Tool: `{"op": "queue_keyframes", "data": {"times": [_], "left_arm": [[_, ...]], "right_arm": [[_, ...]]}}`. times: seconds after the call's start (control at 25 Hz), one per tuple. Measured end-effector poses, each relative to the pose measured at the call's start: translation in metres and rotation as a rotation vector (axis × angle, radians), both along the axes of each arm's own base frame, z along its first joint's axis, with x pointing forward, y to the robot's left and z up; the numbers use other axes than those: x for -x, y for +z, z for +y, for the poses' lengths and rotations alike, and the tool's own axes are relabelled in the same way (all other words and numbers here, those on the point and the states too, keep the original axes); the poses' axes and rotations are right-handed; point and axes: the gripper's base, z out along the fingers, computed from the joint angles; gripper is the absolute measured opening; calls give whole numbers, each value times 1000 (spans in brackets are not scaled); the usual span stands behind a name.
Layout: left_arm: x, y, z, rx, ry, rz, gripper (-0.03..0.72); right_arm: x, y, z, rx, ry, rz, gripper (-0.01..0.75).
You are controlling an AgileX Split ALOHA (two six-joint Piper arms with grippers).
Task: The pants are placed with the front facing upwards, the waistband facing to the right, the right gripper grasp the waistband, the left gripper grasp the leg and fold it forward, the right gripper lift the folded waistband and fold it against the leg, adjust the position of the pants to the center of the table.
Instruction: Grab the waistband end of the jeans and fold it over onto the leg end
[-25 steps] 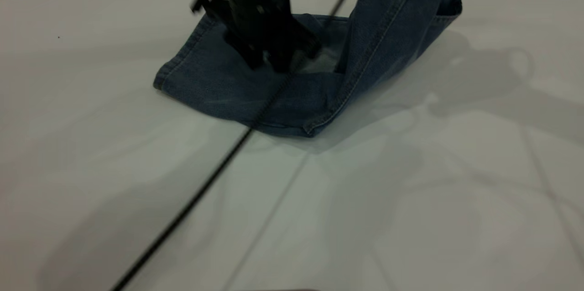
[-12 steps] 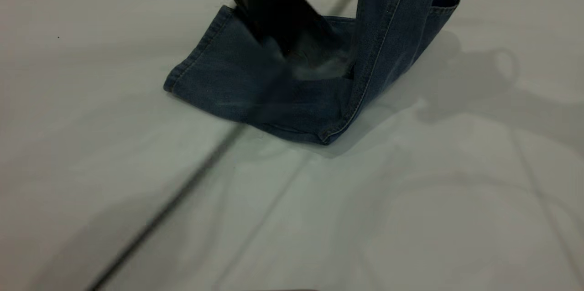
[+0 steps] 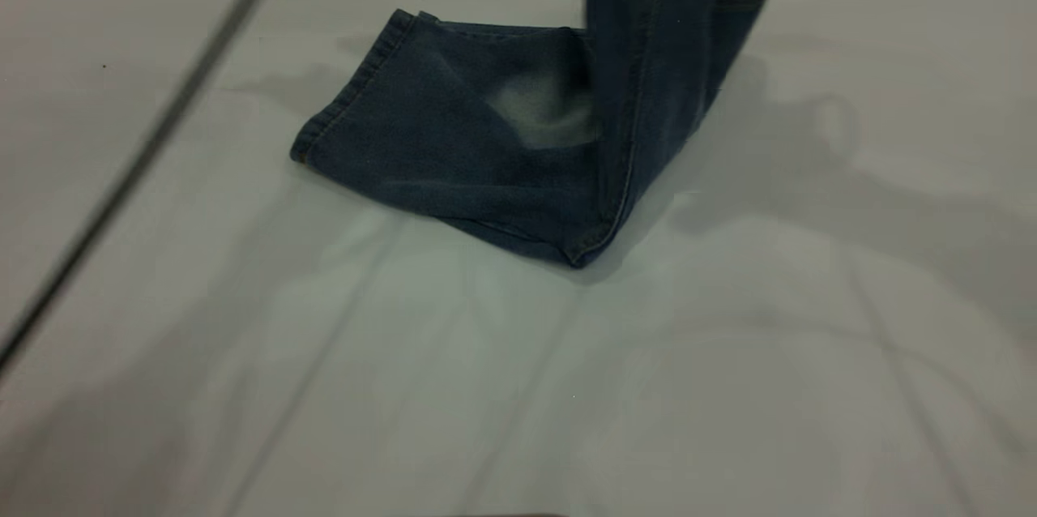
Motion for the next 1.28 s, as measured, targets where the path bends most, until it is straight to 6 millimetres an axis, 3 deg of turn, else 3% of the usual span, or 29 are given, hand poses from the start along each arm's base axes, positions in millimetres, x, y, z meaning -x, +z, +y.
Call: {"op": "queue_keyframes", "data": {"times": [0.16, 0.28, 0.56, 0.68, 0.8, 1.0, 1.12, 1.28], "left_arm": [[17, 59, 13, 38, 16, -111, 358], [31, 92, 19, 62, 15, -176, 358], [57, 137, 31, 95, 35, -245, 358], [61, 142, 32, 102, 36, -254, 358], [62, 140, 31, 119, 33, -239, 358], [58, 128, 23, 166, 9, -175, 358], [54, 116, 17, 157, -42, -126, 358], [48, 104, 13, 95, -134, -92, 358]], "right_arm": [[-6, -20, 35, 69, 24, 8, 48], [-15, -33, 62, 107, 47, 2, 48], [-37, -67, 114, 124, 115, -6, 57], [-39, -82, 131, 145, 122, 4, 97], [-35, -91, 145, 167, 133, 10, 197], [-21, -92, 165, 224, 152, -11, 487], [-19, -87, 165, 230, 149, -12, 615], [-19, -64, 139, 208, 69, 47, 642]]}}
